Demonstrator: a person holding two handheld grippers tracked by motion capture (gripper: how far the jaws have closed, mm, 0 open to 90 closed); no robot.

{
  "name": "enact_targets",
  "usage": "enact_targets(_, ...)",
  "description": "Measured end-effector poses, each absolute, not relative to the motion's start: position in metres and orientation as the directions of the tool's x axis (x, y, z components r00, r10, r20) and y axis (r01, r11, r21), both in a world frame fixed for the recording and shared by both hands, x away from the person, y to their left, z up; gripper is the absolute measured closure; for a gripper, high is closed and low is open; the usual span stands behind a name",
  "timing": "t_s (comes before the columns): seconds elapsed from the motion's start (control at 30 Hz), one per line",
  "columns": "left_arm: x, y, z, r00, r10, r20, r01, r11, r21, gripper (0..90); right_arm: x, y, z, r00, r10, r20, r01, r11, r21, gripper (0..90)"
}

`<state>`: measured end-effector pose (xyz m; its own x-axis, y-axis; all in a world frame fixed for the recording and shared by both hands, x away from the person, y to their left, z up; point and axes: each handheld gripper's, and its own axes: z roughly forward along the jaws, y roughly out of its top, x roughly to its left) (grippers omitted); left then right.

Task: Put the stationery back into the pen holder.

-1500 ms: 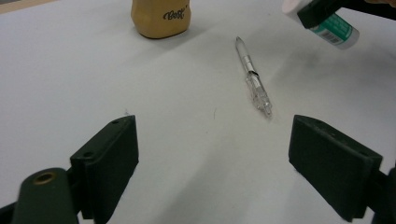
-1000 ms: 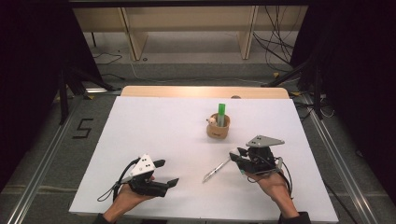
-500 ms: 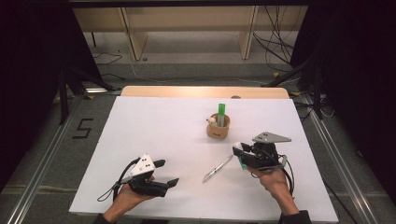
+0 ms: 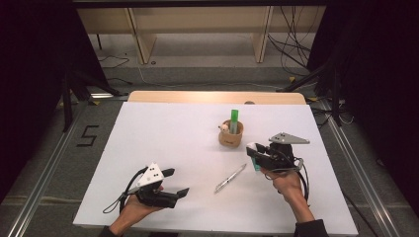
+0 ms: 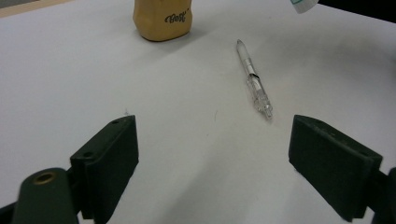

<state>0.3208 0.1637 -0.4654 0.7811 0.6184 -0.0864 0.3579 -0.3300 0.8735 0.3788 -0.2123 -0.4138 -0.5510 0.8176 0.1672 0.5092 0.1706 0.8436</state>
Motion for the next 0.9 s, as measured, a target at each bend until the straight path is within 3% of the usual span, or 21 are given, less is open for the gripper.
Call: enact_targets(0.9,0.322,0.163,-0.467,0.786,0.613,-0.085,0.358,-0.337,0.871,15.7,0.438,-0.197,-0.387,-0.49,0.852,0.183,0.487,0.094,0.868,65.5)
